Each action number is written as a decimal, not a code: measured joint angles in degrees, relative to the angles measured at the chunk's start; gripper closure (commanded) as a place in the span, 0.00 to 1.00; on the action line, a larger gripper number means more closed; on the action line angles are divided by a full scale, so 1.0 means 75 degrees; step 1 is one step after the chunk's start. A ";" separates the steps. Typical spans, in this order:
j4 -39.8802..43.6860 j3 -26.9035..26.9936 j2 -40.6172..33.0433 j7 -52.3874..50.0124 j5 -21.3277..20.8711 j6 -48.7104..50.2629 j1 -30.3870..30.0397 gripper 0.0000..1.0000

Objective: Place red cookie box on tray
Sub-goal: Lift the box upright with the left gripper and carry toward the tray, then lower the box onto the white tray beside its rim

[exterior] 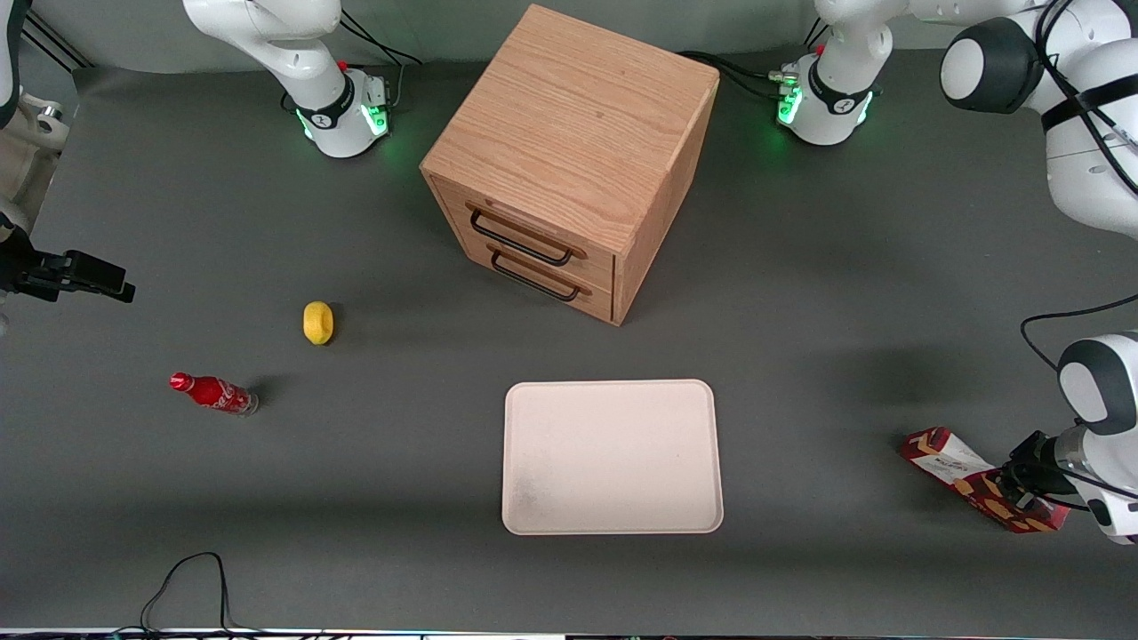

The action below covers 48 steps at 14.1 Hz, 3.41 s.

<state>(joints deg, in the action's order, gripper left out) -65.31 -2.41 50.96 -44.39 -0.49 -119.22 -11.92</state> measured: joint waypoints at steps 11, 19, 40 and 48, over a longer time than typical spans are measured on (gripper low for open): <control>0.2084 -0.0096 -0.1949 0.0300 0.0002 0.3551 0.0008 1.00; 0.2084 -0.0329 -0.2872 0.1563 0.0025 0.4885 0.0094 1.00; 0.1648 -0.1008 -0.1530 0.1224 -0.0365 0.3514 0.4354 1.00; 0.0673 -0.0960 -0.0035 0.1234 -0.1002 0.0820 0.4245 1.00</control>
<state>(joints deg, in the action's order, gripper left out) -60.26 -9.61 50.70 -35.14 -8.01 -113.06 19.92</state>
